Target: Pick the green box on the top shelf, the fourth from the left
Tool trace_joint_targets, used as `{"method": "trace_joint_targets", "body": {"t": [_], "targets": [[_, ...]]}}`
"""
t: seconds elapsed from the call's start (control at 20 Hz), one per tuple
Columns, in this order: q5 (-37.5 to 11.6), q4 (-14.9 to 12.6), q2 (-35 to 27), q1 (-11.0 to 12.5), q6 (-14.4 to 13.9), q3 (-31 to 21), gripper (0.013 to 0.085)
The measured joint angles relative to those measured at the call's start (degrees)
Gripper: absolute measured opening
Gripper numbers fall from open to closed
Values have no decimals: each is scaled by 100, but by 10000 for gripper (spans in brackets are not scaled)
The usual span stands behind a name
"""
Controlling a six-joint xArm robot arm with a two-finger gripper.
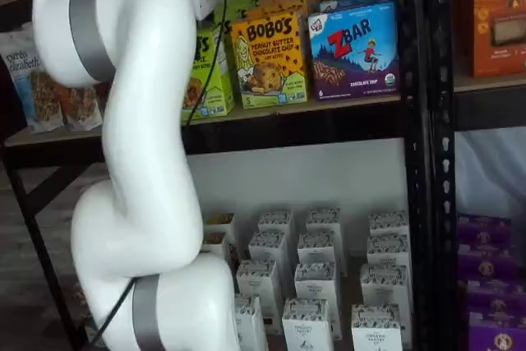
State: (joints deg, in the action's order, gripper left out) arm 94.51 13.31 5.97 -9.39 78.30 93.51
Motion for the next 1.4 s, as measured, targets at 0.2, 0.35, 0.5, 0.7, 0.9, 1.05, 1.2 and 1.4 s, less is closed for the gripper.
{"method": "trace_joint_targets", "body": {"t": [0.2,0.35,0.5,0.7,0.9,1.05,1.2,1.4], "targets": [[-19,25,12,7,4,-20,650],[-17,-3,11,-6,-3,-20,650],[-65,-14,32,-16,-8,-60,650],[-124,27,57,-14,-8,-98,530],[-114,35,52,-20,-18,-81,490],[-122,34,55,-24,-22,-82,490],[-127,36,58,-27,-25,-84,490],[-143,41,66,-32,-29,-100,370]]}}
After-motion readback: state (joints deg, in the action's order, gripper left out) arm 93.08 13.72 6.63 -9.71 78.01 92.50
